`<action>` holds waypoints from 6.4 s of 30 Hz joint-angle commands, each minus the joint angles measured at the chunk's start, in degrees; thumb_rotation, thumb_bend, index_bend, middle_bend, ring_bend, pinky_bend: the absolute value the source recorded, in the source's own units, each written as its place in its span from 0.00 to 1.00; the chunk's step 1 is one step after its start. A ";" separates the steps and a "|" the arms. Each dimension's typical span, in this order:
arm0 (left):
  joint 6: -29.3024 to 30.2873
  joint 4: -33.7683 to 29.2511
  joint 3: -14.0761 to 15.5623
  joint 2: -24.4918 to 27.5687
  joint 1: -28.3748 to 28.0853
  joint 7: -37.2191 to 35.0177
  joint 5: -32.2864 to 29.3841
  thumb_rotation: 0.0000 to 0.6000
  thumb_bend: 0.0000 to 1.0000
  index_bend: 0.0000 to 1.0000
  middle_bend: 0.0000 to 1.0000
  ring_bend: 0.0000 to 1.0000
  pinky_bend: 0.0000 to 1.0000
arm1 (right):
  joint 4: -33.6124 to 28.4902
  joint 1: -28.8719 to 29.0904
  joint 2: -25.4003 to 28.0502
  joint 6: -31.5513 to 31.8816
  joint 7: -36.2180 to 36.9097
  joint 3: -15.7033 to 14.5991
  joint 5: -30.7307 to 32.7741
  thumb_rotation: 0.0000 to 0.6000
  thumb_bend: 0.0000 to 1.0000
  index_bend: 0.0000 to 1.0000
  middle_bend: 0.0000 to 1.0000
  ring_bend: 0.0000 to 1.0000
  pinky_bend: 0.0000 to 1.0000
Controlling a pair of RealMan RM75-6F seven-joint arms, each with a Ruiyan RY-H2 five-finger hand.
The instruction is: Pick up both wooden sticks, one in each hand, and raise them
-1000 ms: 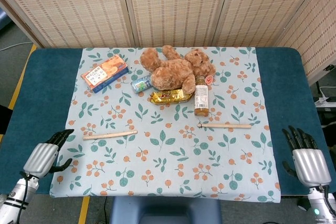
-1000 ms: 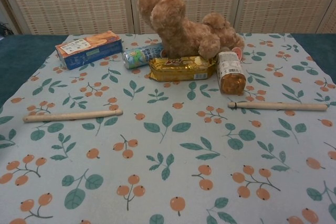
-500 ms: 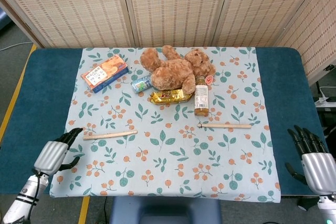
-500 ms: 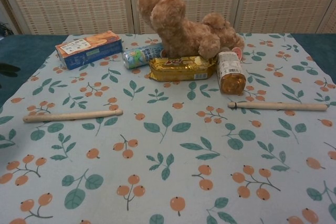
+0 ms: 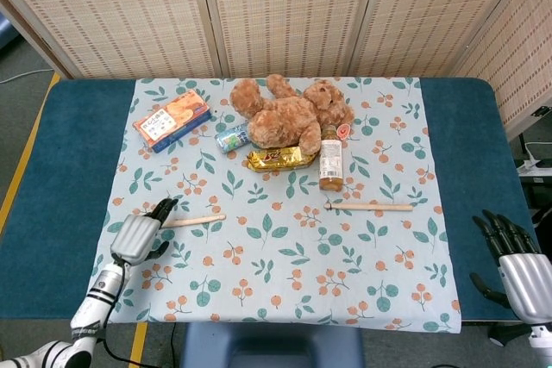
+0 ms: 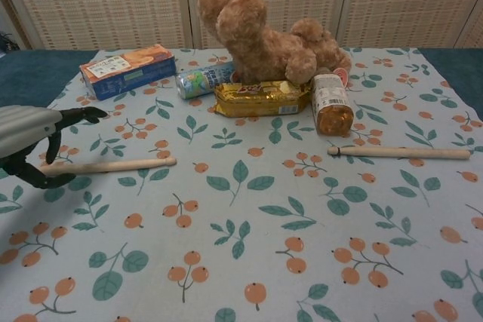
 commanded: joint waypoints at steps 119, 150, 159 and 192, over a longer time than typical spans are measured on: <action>17.69 -5.43 -14.17 -0.59 1.30 -27.99 0.80 1.00 0.38 0.69 0.92 0.98 1.00 | 27.61 23.29 -21.99 -29.28 -6.64 9.53 15.70 1.00 0.19 0.26 0.20 0.69 0.91; 18.48 -5.30 -12.98 0.23 1.70 -30.48 -0.46 1.00 0.38 0.69 0.92 0.98 1.00 | 54.37 30.12 -42.39 -30.18 -5.22 6.17 11.18 1.00 0.19 0.51 0.38 0.82 1.00; 18.32 -4.68 -12.25 0.20 2.15 -30.75 -0.93 1.00 0.38 0.69 0.92 0.98 1.00 | 57.76 30.61 -45.11 -29.16 -3.09 6.18 10.24 1.00 0.19 0.53 0.40 0.83 1.00; 17.83 -3.16 -13.09 0.23 2.16 -32.27 -2.33 1.00 0.38 0.69 0.92 0.98 1.00 | 15.50 24.09 -22.10 -10.69 -2.20 9.31 6.15 1.00 1.00 0.78 0.67 0.88 1.00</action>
